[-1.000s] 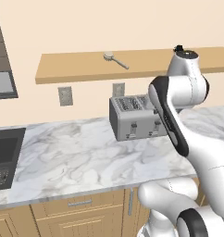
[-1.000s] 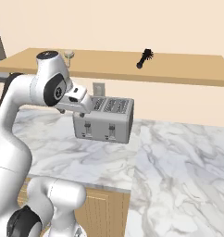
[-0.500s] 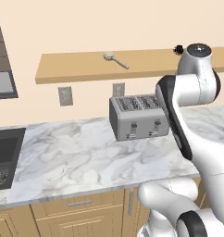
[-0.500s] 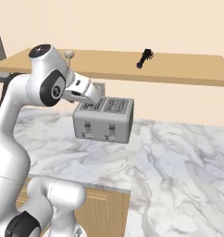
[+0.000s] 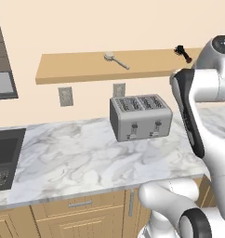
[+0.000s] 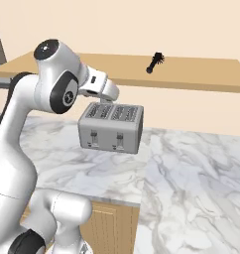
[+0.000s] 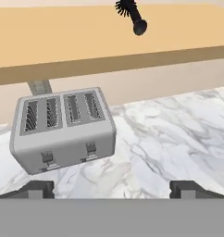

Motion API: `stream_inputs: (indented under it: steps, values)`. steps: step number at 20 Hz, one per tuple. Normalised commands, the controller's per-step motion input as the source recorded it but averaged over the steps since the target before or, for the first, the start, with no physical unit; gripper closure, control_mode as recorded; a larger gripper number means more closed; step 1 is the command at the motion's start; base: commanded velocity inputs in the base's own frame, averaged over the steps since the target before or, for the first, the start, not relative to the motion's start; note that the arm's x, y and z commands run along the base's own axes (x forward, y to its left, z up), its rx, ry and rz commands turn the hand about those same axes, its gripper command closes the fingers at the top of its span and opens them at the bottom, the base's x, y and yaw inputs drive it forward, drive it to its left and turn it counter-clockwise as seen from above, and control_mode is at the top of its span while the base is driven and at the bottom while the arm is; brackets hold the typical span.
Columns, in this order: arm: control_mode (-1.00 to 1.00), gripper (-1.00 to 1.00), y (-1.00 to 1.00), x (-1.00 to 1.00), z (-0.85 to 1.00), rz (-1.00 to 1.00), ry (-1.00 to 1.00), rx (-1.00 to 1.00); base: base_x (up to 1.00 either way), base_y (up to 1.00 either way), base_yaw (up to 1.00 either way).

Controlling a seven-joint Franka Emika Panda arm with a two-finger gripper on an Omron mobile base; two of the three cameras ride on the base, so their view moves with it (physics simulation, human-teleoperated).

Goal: Locate and retrieve the dish brush and dish brush from the cabinet. Place them next to the sink.

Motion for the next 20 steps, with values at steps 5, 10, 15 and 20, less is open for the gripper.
stream_inputs:
  steps: [5, 10, 15, 20]
  values:
    - [-1.0, -1.0, -0.31, 0.0, 0.44, 0.01, -0.16, -0.06, 0.0, 0.0, 0.0]
    - [-1.0, -1.0, -0.28, 0.13, 0.36, 0.0, -0.12, -0.08, 0.0, 0.0, 0.0]
    - [-1.0, -1.0, -0.2, 0.24, 0.43, 0.01, -0.01, -0.08, 0.0, 0.0, 0.0]
    - [-1.0, -1.0, -0.12, 0.43, 0.29, 0.0, 0.01, -0.07, 0.0, 0.0, 0.0]
